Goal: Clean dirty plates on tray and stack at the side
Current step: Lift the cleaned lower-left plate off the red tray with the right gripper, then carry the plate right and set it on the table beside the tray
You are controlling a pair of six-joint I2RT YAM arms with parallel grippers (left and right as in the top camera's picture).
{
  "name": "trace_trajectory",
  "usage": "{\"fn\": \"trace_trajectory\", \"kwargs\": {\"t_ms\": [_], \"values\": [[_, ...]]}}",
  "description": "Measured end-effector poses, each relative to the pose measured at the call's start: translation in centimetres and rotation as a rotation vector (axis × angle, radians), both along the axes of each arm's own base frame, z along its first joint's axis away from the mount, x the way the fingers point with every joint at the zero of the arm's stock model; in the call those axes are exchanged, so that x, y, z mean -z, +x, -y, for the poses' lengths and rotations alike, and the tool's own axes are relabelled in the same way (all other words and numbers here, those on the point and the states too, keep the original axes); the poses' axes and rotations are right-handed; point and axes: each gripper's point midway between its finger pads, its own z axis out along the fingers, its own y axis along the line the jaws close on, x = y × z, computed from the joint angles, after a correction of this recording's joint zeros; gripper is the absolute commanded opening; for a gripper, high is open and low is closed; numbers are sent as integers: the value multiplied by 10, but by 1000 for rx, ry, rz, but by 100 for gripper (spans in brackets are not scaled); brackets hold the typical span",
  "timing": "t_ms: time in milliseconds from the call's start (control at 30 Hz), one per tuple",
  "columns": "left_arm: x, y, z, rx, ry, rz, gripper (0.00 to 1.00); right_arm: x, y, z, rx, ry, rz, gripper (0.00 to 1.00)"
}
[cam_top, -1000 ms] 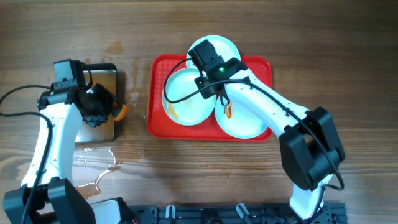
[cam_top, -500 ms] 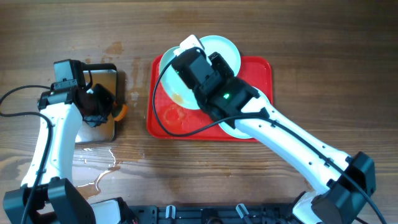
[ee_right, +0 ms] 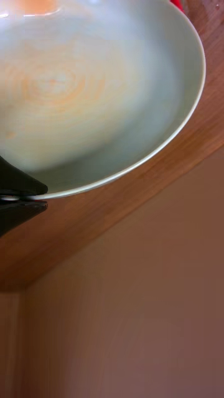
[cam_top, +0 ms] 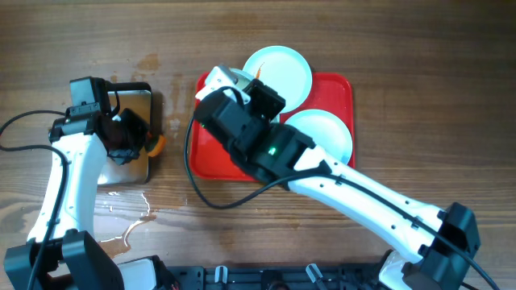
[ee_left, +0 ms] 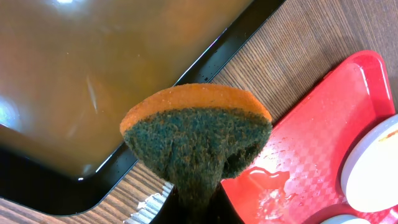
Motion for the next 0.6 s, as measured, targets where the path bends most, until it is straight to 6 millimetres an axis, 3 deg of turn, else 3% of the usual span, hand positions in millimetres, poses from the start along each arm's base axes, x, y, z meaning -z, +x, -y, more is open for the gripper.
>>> {"fn": "trace_trajectory", "kwargs": {"t_ms": [167,333,467,600], "values": [[0,0,0,0,0,0,4,12,-8,-6,-28,28,-62,4],[0,0,0,0,0,0,4,39,-8,-10,-13,271,-249,4],[0,0,0,0,0,-1,4,54,10,10,111,510,-381,4],[0,0,0,0,0,-1,4,64,35,49,235,729,-508,4]]}}
